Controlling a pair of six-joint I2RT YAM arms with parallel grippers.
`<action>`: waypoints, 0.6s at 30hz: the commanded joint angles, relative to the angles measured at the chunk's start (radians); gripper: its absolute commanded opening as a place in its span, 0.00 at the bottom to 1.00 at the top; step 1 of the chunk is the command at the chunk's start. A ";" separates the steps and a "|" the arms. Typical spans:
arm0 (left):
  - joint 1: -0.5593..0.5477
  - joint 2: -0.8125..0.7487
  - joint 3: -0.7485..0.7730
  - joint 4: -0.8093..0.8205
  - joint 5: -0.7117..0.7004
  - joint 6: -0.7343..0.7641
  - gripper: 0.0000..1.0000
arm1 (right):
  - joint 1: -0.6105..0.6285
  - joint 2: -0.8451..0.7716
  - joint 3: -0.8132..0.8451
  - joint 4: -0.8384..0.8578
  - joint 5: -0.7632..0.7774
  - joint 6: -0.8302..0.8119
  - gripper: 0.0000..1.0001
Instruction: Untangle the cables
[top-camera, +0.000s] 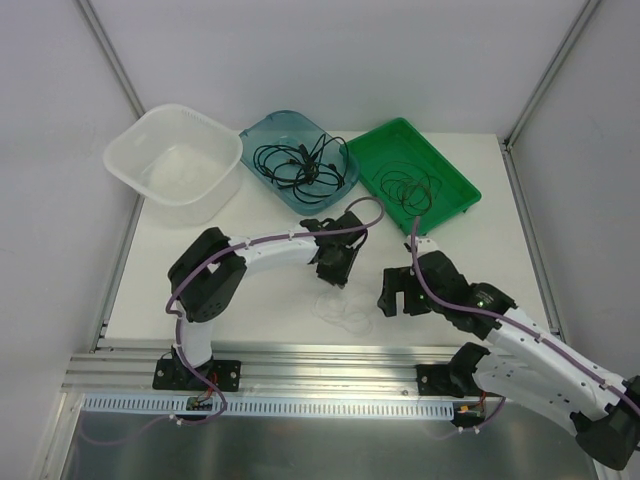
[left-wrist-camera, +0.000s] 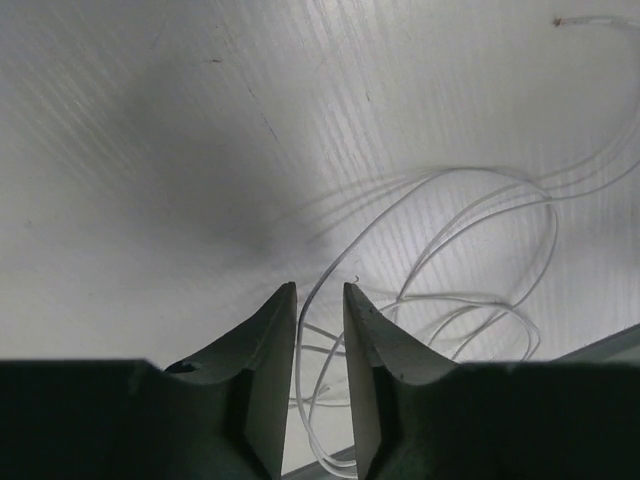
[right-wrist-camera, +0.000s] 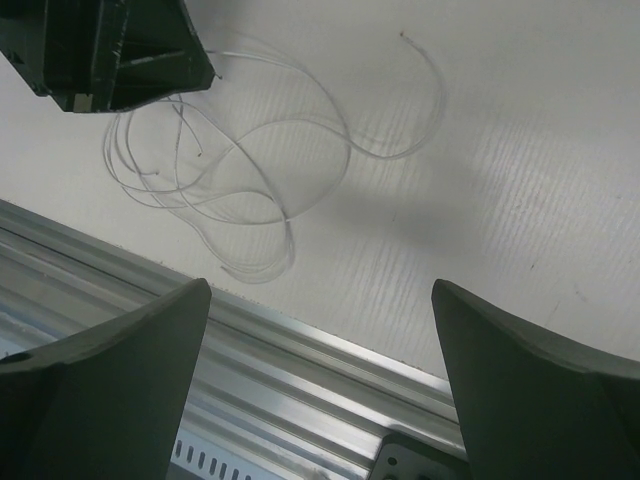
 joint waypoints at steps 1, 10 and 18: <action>-0.012 -0.017 -0.017 -0.006 0.026 0.003 0.24 | 0.004 0.016 -0.011 0.041 -0.002 0.022 0.97; -0.009 -0.254 -0.029 -0.026 -0.114 -0.026 0.00 | 0.004 0.174 -0.057 0.219 -0.088 0.085 0.97; 0.036 -0.501 0.009 -0.100 -0.182 -0.045 0.00 | 0.002 0.296 -0.040 0.401 -0.172 0.096 0.94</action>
